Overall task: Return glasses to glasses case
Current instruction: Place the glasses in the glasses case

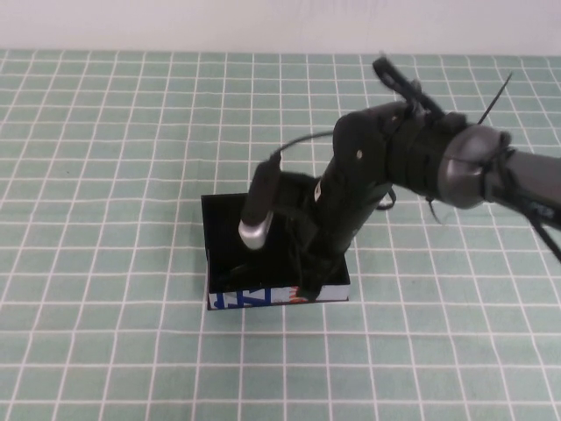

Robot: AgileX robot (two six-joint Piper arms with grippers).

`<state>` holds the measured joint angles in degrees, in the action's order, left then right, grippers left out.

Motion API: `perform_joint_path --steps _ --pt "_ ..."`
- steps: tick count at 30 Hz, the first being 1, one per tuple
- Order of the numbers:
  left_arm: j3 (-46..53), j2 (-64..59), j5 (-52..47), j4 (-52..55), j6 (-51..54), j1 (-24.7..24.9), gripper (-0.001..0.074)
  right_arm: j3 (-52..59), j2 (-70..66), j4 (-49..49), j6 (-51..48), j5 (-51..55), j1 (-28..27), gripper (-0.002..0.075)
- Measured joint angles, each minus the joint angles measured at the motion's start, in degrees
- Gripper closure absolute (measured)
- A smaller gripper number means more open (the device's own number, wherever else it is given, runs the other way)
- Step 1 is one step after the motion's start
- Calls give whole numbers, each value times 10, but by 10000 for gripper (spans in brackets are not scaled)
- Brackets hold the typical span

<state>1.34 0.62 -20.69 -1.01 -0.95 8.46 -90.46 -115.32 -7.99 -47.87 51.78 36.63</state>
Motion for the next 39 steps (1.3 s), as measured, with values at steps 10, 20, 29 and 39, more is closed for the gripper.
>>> perform_joint_path --steps 10,20,29,39 --pt "0 0 0 0 0 0 737 -3 4 -3 12 6 -3 737" --pt "0 0 0 0 0 0 737 -10 7 -25 18 26 -3 737" --pt "0 0 0 0 0 0 737 -12 -30 -30 18 22 -3 737" --pt "0 0 0 0 0 0 737 -11 11 -34 18 16 -3 737"
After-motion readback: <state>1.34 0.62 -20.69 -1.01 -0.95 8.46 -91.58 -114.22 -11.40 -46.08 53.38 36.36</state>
